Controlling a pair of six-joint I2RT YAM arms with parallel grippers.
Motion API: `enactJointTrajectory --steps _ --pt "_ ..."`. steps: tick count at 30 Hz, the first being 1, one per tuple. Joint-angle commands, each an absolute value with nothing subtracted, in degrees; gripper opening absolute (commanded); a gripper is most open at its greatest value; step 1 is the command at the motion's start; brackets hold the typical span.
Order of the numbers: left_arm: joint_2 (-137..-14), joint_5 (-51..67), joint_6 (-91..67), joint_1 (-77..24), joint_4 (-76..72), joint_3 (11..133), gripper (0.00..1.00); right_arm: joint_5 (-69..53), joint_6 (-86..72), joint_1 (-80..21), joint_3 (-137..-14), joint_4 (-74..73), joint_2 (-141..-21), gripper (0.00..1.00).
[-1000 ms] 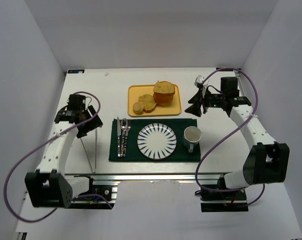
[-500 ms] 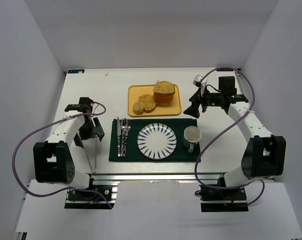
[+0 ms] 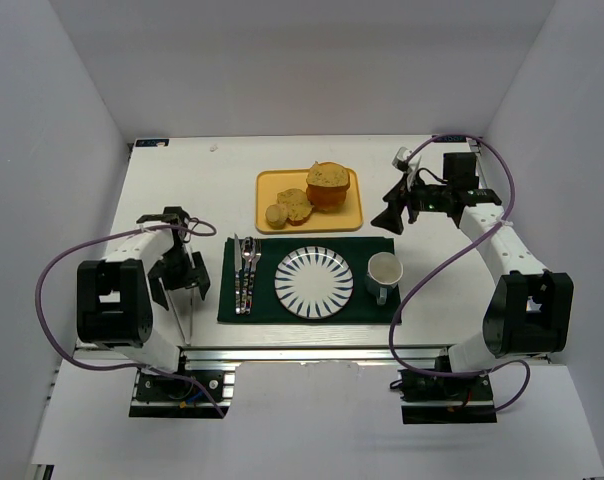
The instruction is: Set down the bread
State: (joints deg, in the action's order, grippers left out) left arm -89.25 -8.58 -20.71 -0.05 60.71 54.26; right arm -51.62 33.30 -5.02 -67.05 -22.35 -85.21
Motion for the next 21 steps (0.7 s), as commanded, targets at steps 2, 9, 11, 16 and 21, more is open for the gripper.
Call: enactJointTrajectory --steps 2,9,11,16,21 --pt "-91.4 -5.63 -18.98 2.72 59.41 55.1 0.98 -54.05 32.08 -4.22 -69.78 -20.3 -84.37 0.89" --pt "-96.76 -3.61 -19.42 3.52 57.57 59.85 0.97 -55.19 31.55 -2.03 -71.54 -20.21 -84.81 0.89" --pt "-97.73 -2.99 -19.34 3.69 56.35 59.94 0.95 -55.46 31.03 -1.5 -71.72 -19.86 -84.9 0.89" --pt "-99.58 -2.99 -19.69 3.87 54.67 60.47 0.84 -55.9 30.23 0.95 -70.84 -19.6 -84.29 0.89" --pt "-100.02 -4.48 -20.3 4.04 52.12 63.62 0.78 -55.99 30.58 2.37 -70.58 -20.3 -84.2 0.89"
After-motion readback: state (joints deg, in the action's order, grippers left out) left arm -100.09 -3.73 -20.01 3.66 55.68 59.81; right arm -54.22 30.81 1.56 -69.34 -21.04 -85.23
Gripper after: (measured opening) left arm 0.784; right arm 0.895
